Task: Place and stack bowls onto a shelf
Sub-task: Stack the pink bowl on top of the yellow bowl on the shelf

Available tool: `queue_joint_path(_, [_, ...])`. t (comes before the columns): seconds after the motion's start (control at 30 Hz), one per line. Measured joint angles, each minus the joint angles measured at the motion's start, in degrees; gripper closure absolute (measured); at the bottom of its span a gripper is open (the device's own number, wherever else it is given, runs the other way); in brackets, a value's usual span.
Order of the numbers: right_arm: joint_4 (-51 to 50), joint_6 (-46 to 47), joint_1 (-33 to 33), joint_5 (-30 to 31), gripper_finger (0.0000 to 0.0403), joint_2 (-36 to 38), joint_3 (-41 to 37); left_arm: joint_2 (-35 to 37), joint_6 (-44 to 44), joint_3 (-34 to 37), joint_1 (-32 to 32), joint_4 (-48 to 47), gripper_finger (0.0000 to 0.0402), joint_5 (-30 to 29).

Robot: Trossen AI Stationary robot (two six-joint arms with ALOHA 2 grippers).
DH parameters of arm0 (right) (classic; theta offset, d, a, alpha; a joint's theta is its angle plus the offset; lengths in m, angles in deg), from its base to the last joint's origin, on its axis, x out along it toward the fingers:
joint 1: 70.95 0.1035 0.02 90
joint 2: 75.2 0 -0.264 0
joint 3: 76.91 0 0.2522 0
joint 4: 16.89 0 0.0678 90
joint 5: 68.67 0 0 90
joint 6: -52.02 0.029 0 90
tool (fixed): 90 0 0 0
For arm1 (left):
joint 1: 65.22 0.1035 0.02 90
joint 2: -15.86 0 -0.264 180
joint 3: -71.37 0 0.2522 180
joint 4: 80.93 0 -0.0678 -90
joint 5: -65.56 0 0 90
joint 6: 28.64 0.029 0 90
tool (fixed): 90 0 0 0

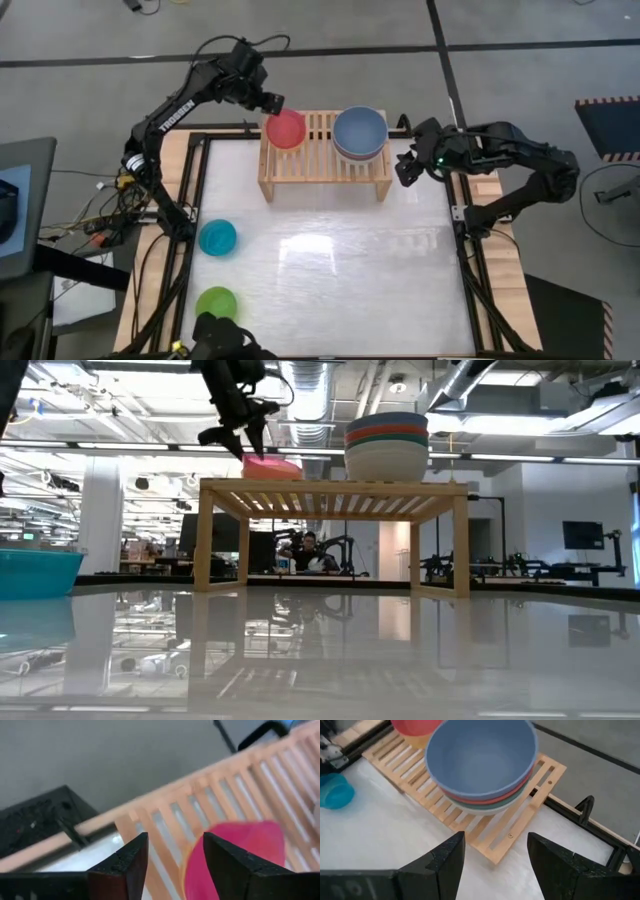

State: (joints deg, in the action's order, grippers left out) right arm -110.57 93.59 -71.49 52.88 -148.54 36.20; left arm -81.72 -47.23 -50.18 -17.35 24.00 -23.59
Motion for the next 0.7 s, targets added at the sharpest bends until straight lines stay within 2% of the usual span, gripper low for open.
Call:
queue_joint_path(0.13, [0.06,-0.02,0.76,-0.09,0.0163,-0.56,-0.08,-0.04,0.04,2.33,-0.58,-0.84,0.0237,0.30])
queue_joint_path(0.27, [-0.23,0.00,1.58,-0.09,0.0163,-0.79,-0.08,0.94,-0.67,2.34,-1.01,3.13,0.0242,0.07])
queue_joint_path(0.5, [-0.38,0.29,1.69,-0.17,0.0163,-0.72,-0.08,2.75,-0.27,-0.99,-1.87,5.88,0.0243,-0.35])
queue_joint_path(0.7, [-0.38,0.42,1.67,-0.15,0.0163,-0.72,-0.08,1.79,0.31,3.51,-3.26,3.81,0.0243,-4.23])
